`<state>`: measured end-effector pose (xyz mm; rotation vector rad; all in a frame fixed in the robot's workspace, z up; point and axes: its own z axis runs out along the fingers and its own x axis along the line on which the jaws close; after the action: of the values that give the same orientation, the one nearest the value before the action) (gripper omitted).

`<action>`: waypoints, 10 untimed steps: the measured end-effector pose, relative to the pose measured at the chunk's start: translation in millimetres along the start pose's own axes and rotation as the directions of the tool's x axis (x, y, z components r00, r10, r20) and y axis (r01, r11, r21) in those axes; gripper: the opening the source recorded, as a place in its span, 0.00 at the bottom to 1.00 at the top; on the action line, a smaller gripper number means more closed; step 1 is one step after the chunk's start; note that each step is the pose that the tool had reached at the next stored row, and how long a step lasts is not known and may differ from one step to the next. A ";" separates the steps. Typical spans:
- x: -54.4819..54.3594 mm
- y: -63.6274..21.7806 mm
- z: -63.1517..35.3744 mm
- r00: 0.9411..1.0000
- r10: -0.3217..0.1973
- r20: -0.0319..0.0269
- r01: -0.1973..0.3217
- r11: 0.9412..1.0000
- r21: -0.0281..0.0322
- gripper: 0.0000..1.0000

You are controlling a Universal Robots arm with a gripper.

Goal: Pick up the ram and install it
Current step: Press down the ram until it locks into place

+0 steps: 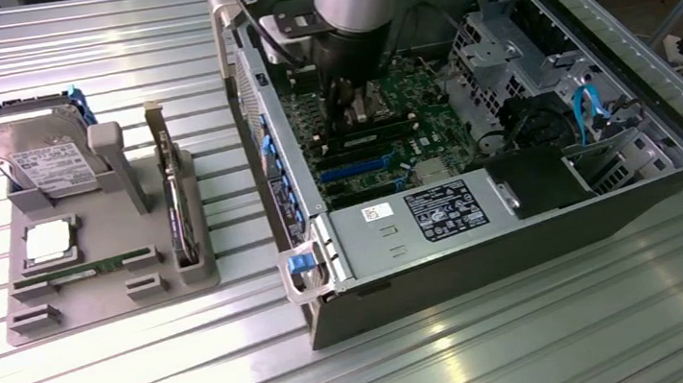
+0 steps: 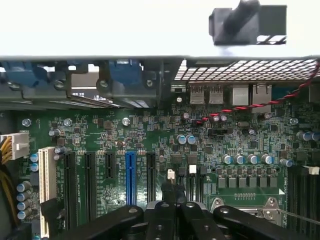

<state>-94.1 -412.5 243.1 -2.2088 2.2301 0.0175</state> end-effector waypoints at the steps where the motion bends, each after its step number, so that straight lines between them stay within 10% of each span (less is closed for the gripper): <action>1: 0.0 -0.1 -2.0 1.000 0.000 0.000 0.000 1.000 0.000 0.11; 10: -0.2 -0.9 -21.4 1.000 0.000 -0.002 0.000 1.000 -0.002 0.11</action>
<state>-93.1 -412.5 264.4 -2.2110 2.2320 0.0173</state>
